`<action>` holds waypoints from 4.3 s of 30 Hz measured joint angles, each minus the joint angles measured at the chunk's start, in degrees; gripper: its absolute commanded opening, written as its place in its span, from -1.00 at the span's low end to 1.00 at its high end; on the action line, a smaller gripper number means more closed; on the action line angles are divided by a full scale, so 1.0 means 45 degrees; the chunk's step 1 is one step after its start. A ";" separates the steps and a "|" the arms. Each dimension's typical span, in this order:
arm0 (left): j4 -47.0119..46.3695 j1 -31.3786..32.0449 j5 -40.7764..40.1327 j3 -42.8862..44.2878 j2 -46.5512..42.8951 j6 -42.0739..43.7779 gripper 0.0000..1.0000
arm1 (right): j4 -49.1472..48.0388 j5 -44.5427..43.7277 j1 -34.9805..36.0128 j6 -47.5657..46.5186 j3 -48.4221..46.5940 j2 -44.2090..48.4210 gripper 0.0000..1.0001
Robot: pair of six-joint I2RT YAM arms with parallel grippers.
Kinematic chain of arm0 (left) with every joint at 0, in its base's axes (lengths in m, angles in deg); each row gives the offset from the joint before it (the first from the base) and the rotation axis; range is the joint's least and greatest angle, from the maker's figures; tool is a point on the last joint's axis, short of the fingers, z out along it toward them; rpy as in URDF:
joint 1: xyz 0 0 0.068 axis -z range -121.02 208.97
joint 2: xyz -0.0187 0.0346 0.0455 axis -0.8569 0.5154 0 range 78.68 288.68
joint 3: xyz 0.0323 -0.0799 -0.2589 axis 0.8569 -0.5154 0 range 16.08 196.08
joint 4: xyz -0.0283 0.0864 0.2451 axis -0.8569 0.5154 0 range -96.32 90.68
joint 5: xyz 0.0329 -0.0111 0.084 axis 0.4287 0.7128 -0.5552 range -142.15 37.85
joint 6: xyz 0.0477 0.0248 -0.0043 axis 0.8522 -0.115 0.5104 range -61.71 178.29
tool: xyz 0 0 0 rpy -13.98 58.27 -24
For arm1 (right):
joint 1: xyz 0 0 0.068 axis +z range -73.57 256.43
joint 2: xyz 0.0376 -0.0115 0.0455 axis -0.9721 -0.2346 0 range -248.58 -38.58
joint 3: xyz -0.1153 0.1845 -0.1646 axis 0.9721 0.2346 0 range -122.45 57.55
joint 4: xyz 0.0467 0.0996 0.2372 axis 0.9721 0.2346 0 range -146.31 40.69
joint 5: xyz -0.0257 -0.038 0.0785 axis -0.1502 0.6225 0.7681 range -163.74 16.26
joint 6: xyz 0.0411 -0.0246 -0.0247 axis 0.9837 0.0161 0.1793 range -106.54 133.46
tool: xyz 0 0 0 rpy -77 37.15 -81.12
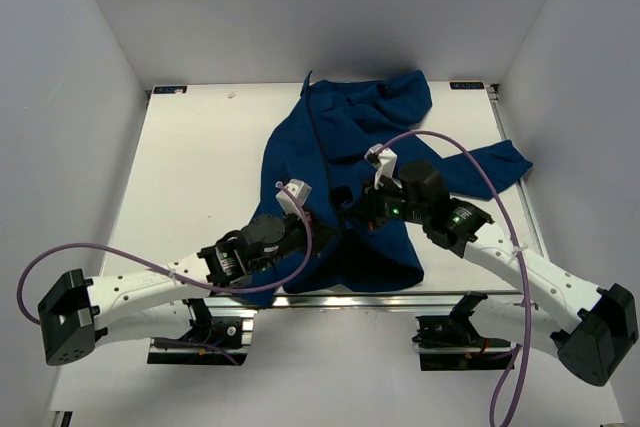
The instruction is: Zip up the jacket
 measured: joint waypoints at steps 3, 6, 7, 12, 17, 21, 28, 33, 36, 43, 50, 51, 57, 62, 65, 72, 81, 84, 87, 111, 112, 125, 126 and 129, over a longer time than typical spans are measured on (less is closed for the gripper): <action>-0.0044 -0.0228 0.0933 0.0117 0.0321 0.0102 -1.00 | -0.0024 0.0092 -0.0102 0.0078 0.0389 0.0233 -1.00; -0.0034 -0.0355 0.1549 0.0117 0.0495 0.0097 -1.00 | 0.0000 0.0228 -0.0131 0.0180 0.0656 0.0340 -0.89; -0.0039 -0.0374 0.1681 0.0117 0.0520 0.0092 -1.00 | -0.0005 0.0272 -0.0136 0.0223 0.0719 0.0340 -0.81; 0.0277 -0.0379 0.2463 0.0102 0.0549 -0.0180 -1.00 | -0.0097 0.0146 -0.0316 0.0457 0.0811 0.0340 -0.33; 0.0680 -0.0345 0.2735 0.0087 0.0704 -0.0607 -1.00 | -0.0087 -0.0083 -0.0491 0.0525 0.0811 0.0345 0.00; 0.0869 -0.0345 0.2769 0.0087 0.0937 -0.0913 -1.00 | 0.0248 -0.0107 -0.0491 0.0510 0.0811 0.0427 0.08; 0.1209 -0.0345 0.2788 0.0087 0.1107 -0.1423 -1.00 | 0.1778 -0.1967 0.0573 0.0408 0.0442 0.0991 0.13; 0.1379 -0.0345 0.2720 0.0092 0.1083 -0.1773 -1.00 | 0.3356 -0.5153 0.3463 0.0389 -0.0801 0.1166 0.15; 0.1549 -0.0345 0.2696 0.0092 0.1039 -0.1914 -1.00 | 0.4206 -0.7325 0.5717 0.0262 -0.1433 0.1005 0.15; 0.1744 -0.0345 0.2696 0.0170 0.0996 -0.2074 -1.00 | 0.6533 -1.1837 1.0355 -0.0175 -0.2803 -0.1234 0.16; 0.1705 -0.0345 0.2803 0.0180 0.0947 -0.2268 -1.00 | 0.7446 -1.3527 1.1803 -0.0758 -0.3065 -0.3079 0.20; 0.1681 -0.0345 0.2822 0.0180 0.0923 -0.2283 -1.00 | 0.7446 -1.3653 1.1871 -0.0884 -0.3065 -0.3308 0.22; 0.1588 -0.0345 0.2982 0.0180 0.0899 -0.2317 -1.00 | 0.7096 -1.4081 1.1944 -0.1661 -0.3007 -0.4352 0.26; 0.1642 -0.0345 0.3031 0.0180 0.0899 -0.2312 -1.00 | 0.6363 -1.4479 1.1929 -0.2181 -0.2764 -0.4585 0.27; 0.1642 -0.0345 0.3050 0.0180 0.0899 -0.2317 -1.00 | 0.6183 -1.4683 1.1832 -0.2229 -0.2642 -0.4629 0.27; 0.1739 -0.0345 0.3065 0.0180 0.0903 -0.2317 -1.00 | 0.6096 -1.4829 1.1589 -0.2195 -0.2385 -0.4896 0.24; 0.1933 -0.0350 0.3065 0.0180 0.0903 -0.2312 -1.00 | 0.6649 -1.5669 1.1594 -0.1263 -0.2385 -0.5246 -0.15; 0.1928 -0.0369 0.3021 0.0180 0.0903 -0.2312 -1.00 | 0.6873 -1.5756 1.1599 -0.0908 -0.2385 -0.5246 -0.38; 0.1962 -0.0384 0.3007 0.0180 0.0903 -0.2312 -1.00 | 0.7028 -1.5776 1.1594 -0.0797 -0.2404 -0.5241 -0.83; 0.2127 -0.0408 0.2943 0.0209 0.0656 -0.1889 -1.00 | 0.5955 -1.3206 1.0214 -0.2016 -0.2035 -0.3400 -1.00; 0.2161 -0.0408 0.2943 0.0209 0.0631 -0.1855 -1.00 | 0.5867 -1.3187 1.0180 -0.2025 -0.2030 -0.3449 -1.00; 0.2681 -0.0418 0.2851 0.0209 0.0325 -0.1588 -1.00 | 0.5396 -1.3265 0.9986 -0.1452 -0.2030 -0.3667 -1.00; 0.2676 -0.0423 0.2832 0.0209 0.0306 -0.1564 -1.00 | 0.5411 -1.3474 0.9986 -0.1103 -0.2035 -0.3672 -1.00; 0.2667 -0.0452 0.2725 0.0223 0.0277 -0.1501 -1.00 | 0.5634 -1.4090 0.9991 0.0146 -0.2181 -0.3803 -1.00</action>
